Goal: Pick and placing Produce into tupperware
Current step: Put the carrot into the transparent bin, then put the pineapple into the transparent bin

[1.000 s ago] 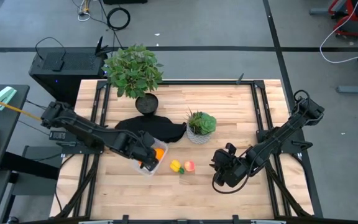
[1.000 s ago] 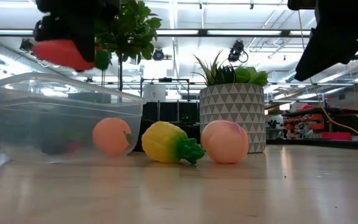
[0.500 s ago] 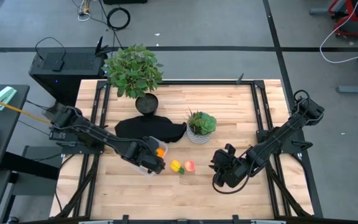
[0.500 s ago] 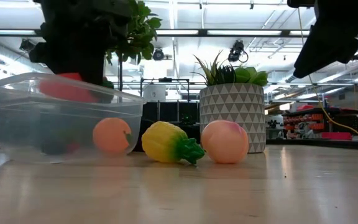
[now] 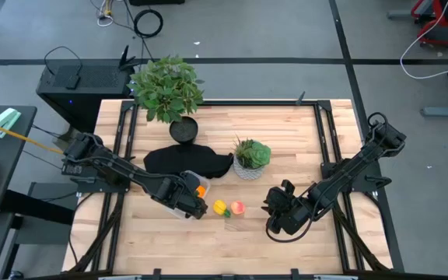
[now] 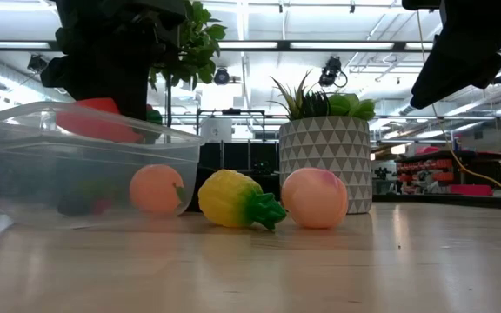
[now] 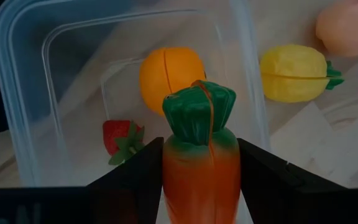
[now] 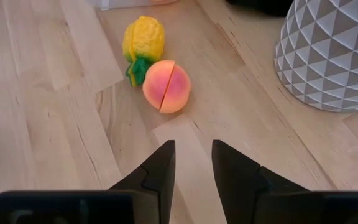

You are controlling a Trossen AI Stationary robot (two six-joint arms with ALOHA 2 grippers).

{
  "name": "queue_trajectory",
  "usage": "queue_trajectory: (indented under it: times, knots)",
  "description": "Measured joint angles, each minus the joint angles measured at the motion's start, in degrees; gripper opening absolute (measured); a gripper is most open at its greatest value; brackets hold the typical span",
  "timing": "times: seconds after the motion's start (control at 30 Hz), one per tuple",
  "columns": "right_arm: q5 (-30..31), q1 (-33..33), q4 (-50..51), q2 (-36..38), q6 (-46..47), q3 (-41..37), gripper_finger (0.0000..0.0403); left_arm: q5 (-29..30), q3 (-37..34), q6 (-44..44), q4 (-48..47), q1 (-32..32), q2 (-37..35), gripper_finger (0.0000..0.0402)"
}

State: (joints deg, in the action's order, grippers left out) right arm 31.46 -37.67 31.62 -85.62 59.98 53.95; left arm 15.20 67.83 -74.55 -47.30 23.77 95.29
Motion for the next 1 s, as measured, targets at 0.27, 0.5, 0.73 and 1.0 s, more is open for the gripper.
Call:
queue_trajectory:
  times: [0.27,0.5,0.73,1.0]
  knots:
    - [0.0,0.0,0.0,0.0,-0.13,0.0,0.0112,0.0,0.0,0.18,0.23,0.0,-0.02,0.0206]
    - [0.0,0.0,0.0,0.0,-0.13,0.0,0.0112,-0.01,0.0,0.25,0.32,0.0,-0.02,0.0225]
    - [0.0,0.0,0.01,0.0,-0.13,0.02,0.0112,2.14,0.02,6.6,7.56,0.86,-0.02,0.0223]
    - [0.0,0.0,0.02,0.0,-0.04,0.02,0.0112,6.65,0.09,11.26,11.4,2.43,-0.07,0.0202]
